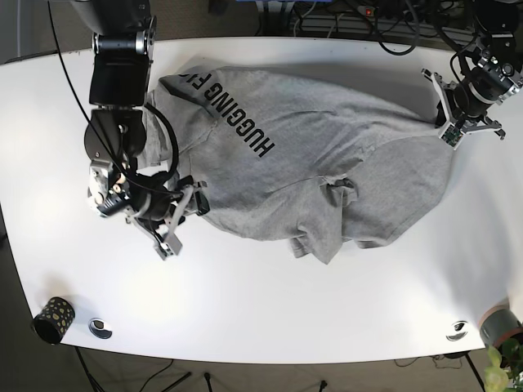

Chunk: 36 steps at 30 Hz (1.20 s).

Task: Fold the T-shirt properly
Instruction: 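Release the right gripper and move it to the shirt's side, then grasp another edge of the grey shirt with the right gripper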

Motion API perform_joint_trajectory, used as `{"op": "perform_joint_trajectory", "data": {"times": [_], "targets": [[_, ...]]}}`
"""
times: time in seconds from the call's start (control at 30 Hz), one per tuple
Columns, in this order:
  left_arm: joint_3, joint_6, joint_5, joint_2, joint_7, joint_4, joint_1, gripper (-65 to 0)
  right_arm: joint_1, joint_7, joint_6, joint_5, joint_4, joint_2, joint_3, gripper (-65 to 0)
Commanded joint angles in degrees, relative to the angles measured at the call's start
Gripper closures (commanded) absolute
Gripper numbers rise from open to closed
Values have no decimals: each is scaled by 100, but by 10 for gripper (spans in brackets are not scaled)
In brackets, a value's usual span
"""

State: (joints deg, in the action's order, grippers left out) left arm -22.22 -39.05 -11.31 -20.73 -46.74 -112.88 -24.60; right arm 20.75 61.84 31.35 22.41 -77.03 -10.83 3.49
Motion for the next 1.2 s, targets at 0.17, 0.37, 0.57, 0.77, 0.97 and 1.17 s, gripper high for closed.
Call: {"op": "perform_joint_trajectory", "data": {"times": [0.17,0.37,0.57,0.77,0.97,1.17], "targets": [[-33,32,-16,152,89,-92,-6,-1,1138,-1028,16,-57,1853,-73,-546,-341],[-16,32,-16,196,89,-92,-6,-3,1613,-2022,16,-66,3101,-55,-1127,-341],[-16,32,-16,196,89,-92,-6,-4,1639,-2611,16,-66,3743,103,-1171,-342],[-24,32,-16,196,89,-92,-6,-4,1533,-2637,16,-66,3796,323,-1171,-342],[-42,32,-16,196,89,-92,3,-4,1384,-2646,16,-48,3796,525,-1171,-336],[-42,32,-16,187,89,-92,3,-4,1305,-2655,-1,-66,3699,586,-1171,-333]]}}
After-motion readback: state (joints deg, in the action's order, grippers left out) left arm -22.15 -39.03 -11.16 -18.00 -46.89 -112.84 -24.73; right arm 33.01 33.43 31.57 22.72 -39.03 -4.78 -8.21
